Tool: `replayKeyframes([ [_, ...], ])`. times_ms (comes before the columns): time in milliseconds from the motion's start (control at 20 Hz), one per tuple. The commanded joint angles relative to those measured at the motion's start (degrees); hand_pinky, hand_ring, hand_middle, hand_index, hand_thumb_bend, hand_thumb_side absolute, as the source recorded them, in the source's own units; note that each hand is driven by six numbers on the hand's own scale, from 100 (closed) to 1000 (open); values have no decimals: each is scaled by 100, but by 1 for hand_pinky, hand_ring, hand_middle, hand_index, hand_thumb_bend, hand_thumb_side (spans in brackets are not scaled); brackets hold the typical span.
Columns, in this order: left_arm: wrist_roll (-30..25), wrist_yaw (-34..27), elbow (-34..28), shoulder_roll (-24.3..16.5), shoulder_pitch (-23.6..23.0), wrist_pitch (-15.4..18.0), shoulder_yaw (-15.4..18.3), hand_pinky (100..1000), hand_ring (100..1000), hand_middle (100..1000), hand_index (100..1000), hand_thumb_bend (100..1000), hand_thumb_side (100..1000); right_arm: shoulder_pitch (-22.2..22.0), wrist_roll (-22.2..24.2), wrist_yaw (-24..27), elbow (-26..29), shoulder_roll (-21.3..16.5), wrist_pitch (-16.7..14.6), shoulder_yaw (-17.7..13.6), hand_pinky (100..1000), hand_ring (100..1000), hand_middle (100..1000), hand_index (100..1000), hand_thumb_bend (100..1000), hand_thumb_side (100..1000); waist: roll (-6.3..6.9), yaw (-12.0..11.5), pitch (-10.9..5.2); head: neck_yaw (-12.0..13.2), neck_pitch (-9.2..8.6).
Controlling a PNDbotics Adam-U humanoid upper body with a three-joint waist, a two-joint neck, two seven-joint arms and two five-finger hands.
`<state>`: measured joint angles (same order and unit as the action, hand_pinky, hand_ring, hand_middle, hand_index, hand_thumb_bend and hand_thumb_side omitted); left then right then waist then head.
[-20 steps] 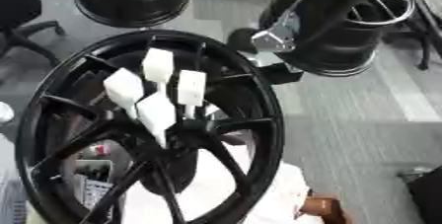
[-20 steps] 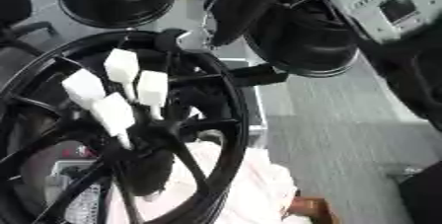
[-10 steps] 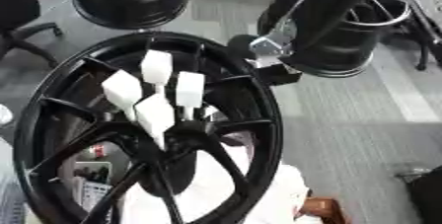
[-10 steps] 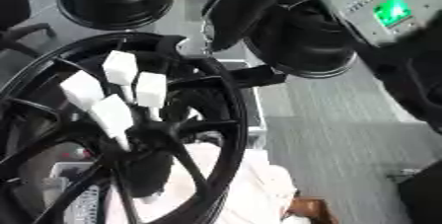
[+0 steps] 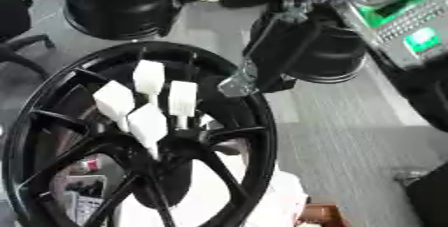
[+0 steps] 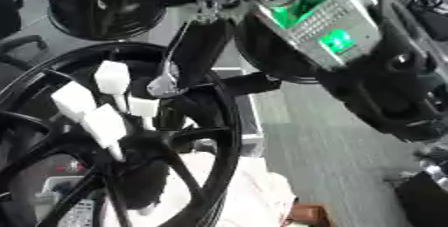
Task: Pull the pin out of the wheel hub.
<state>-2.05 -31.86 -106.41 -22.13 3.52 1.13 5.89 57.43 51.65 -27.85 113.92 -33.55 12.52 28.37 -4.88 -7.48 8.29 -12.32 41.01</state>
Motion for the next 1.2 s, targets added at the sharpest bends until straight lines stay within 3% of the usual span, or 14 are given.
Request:
replayKeyframes([
  [50, 22, -4, -50, -103, 5, 3, 61, 729, 742, 748, 811, 162, 798, 25, 32, -236, 67, 60, 136, 75, 901, 886, 805, 812, 399, 318, 47, 13, -92, -19, -84],
  [450, 15, 27, -20, -89, -19, -5, 52, 729, 742, 749, 811, 163, 804, -106, 32, -535, 67, 192, 387, 241, 897, 883, 803, 815, 405, 315, 59, 40, -98, -43, -41],
  [1200, 5, 69, 18, -84, 30, -26, 18, 728, 742, 750, 810, 164, 810, -307, 32, -484, 67, 443, 760, 445, 888, 875, 782, 847, 424, 263, 41, -36, -85, -50, 135],
])
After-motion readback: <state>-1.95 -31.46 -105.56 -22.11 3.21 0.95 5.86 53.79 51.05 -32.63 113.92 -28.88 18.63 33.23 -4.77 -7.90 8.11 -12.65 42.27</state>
